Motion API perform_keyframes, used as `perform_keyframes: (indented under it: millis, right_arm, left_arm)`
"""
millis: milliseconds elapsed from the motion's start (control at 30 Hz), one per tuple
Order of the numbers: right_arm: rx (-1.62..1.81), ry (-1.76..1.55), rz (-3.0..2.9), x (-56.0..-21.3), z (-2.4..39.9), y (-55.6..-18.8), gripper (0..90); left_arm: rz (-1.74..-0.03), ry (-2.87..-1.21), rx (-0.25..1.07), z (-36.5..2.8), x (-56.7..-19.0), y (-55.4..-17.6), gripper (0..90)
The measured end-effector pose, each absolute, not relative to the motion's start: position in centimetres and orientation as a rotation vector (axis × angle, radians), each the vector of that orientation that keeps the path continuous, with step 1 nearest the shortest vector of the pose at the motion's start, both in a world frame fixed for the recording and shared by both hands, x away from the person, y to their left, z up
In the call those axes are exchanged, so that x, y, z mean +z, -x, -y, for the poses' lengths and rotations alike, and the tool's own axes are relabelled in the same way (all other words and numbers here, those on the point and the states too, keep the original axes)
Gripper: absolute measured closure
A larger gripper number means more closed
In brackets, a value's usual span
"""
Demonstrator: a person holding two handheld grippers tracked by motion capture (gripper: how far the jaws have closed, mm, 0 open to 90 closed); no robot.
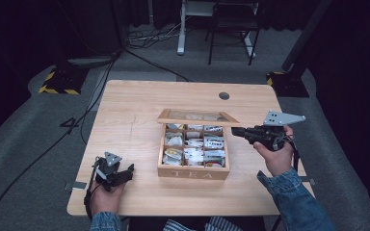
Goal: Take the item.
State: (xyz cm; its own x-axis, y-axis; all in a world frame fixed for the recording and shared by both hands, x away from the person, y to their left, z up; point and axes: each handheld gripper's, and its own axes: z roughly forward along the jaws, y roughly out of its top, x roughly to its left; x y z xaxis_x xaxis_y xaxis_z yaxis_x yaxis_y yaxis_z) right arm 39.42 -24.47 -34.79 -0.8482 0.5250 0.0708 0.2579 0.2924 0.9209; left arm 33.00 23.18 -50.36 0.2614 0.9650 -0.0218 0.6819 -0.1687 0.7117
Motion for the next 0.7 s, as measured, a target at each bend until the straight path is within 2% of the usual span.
perform_keyframes:
  millis: [67,300,367,400,467,600,700]
  right_arm:
    - [1.579,-0.723,-2.317,-34.8,24.5,-39.4,90.0]
    - [1.591,-0.724,-2.309,-34.8,24.6,-39.4,90.0]
    - [1.598,-0.726,-2.307,-34.8,24.6,-39.4,90.0]
    - [1.599,-0.727,-2.306,-34.9,24.6,-39.5,90.0]
    - [1.605,-0.729,-2.303,-34.9,24.7,-39.5,90.0]
    - [1.612,-0.733,-2.295,-34.8,24.9,-39.5,90.0]
    - [1.616,-0.733,-2.292,-34.8,25.0,-39.5,90.0]
  left_arm:
    - [-1.543,-1.896,0.615,-23.0,-50.3,-32.8,33.2]
    - [-1.547,-1.896,0.594,-23.0,-50.1,-32.6,36.3]
    - [-1.545,-1.913,0.564,-23.1,-49.8,-32.6,54.5]
    - [-1.521,-1.95,0.502,-23.3,-49.2,-32.6,54.1]
    - [-1.479,-1.968,0.509,-23.3,-48.6,-32.2,53.5]
    - [-1.423,-1.952,0.426,-23.3,-46.8,-31.6,54.5]
    - [-1.35,-1.968,0.41,-22.9,-45.2,-31.1,55.1]
